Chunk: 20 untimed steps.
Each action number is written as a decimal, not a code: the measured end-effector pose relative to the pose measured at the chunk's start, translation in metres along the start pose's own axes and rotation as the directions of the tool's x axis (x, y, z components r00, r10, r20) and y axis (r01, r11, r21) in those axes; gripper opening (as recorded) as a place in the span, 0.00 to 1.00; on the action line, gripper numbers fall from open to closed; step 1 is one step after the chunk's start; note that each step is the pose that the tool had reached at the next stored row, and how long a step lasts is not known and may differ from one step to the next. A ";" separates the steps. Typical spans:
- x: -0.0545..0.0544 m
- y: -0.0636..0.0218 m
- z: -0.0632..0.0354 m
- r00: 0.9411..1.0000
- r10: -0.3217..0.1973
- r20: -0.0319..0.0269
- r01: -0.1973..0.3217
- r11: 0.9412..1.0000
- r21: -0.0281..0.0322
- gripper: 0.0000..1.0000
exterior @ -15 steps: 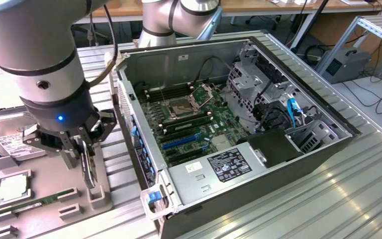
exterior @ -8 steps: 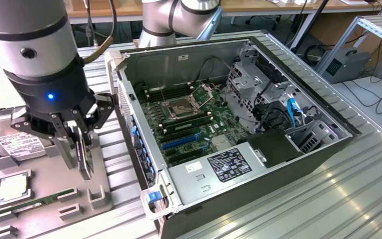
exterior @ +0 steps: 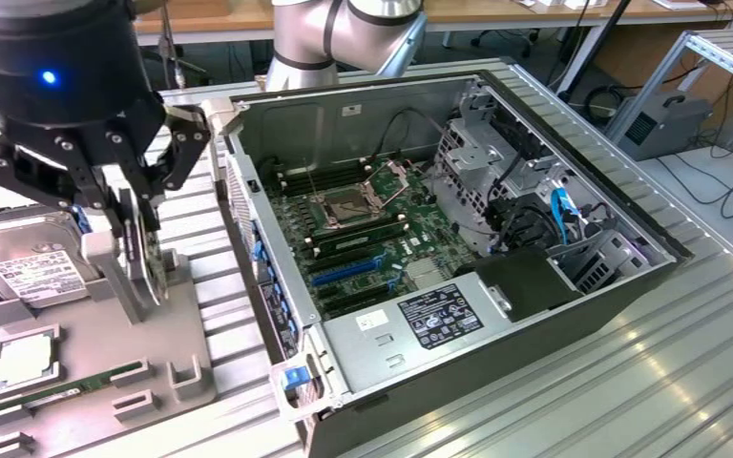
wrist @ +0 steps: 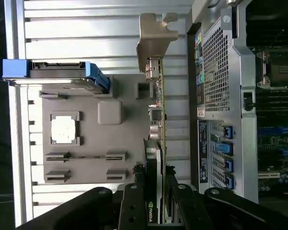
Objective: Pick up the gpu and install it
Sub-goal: 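Pick up the gpu and move the gpu toward the slot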
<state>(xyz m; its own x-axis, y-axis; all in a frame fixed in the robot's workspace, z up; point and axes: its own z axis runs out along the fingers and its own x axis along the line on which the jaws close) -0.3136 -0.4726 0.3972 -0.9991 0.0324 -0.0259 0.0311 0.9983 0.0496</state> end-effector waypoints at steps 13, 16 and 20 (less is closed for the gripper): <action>-0.002 0.0029 -0.0593 1.000 0.002 0.006 -0.002 1.000 0.000 0.27; -0.002 0.0030 -0.0601 1.000 0.002 0.006 -0.002 1.000 0.000 0.27; -0.002 0.0030 -0.0602 1.000 0.002 0.006 -0.002 1.000 0.000 0.27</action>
<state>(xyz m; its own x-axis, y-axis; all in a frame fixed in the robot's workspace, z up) -0.3133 -0.4726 0.4575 -0.9989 0.0349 -0.0316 0.0333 0.9982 0.0497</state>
